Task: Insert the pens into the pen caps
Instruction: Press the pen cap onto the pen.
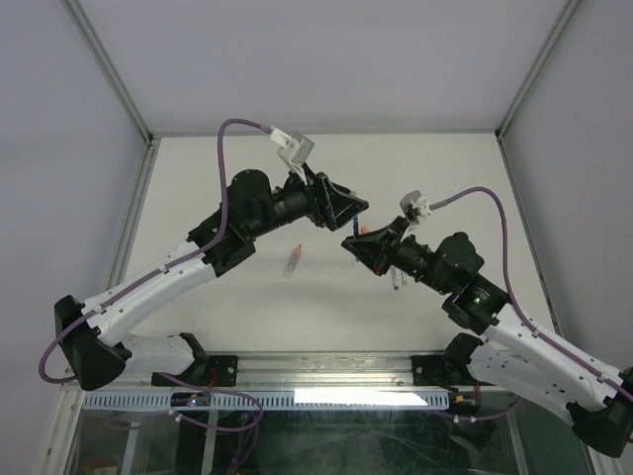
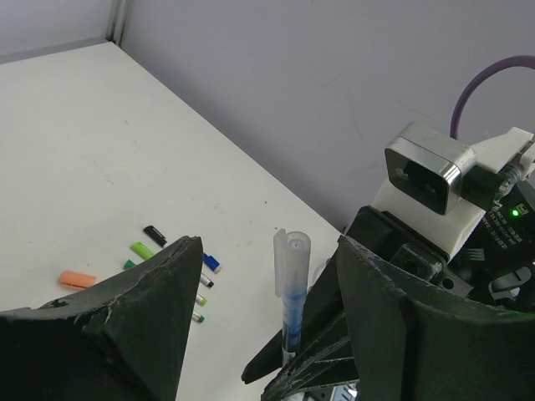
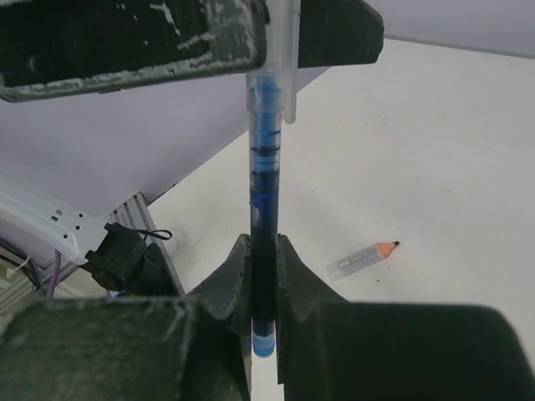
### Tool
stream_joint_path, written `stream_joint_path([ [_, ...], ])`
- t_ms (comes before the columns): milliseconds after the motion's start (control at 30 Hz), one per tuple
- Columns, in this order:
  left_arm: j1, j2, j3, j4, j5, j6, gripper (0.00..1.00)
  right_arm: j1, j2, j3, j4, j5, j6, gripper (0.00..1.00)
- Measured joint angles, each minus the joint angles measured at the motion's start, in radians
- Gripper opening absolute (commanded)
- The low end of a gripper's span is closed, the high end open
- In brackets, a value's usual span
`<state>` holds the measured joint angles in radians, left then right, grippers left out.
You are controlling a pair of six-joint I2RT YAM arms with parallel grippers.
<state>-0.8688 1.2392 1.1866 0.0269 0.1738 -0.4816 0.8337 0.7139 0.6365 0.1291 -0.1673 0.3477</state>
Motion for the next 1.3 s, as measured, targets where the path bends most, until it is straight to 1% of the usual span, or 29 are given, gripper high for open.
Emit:
stream_joint_path([
  [200,0.0,0.014,0.0,0.002,0.02,-0.002,0.56,0.0,0.001,0.005,-0.009,-0.006,0.0,0.0],
  [467,0.0,0.017,0.0,0.016,0.027,-0.006,0.55,0.0,0.001,0.006,-0.024,-0.008,-0.003,0.0],
  [567,0.0,0.017,0.0,0.027,0.025,-0.008,0.51,0.0,0.001,0.006,-0.03,-0.008,-0.003,0.0],
  [667,0.0,0.017,0.0,0.028,0.019,-0.011,0.43,0.0,0.0,0.007,-0.031,-0.007,-0.006,0.0],
  [767,0.0,0.017,0.0,0.032,0.019,-0.022,0.29,0.0,0.0,0.009,-0.031,-0.006,-0.008,0.0],
  [900,0.0,0.019,0.0,0.048,0.032,-0.033,0.16,0.0,0.0,0.009,-0.032,-0.006,-0.01,0.0],
  [967,0.0,0.02,0.0,0.054,0.04,-0.035,0.04,0.0,0.0,0.01,-0.033,-0.005,-0.011,0.0],
  [1000,0.0,0.021,0.0,0.057,0.043,-0.037,0.0,0.0,0.0,0.01,-0.035,-0.002,-0.013,0.0],
  [1300,0.001,0.029,0.009,0.077,0.043,-0.043,0.0,0.002,0.016,0.013,0.0,0.056,-0.054,0.0],
])
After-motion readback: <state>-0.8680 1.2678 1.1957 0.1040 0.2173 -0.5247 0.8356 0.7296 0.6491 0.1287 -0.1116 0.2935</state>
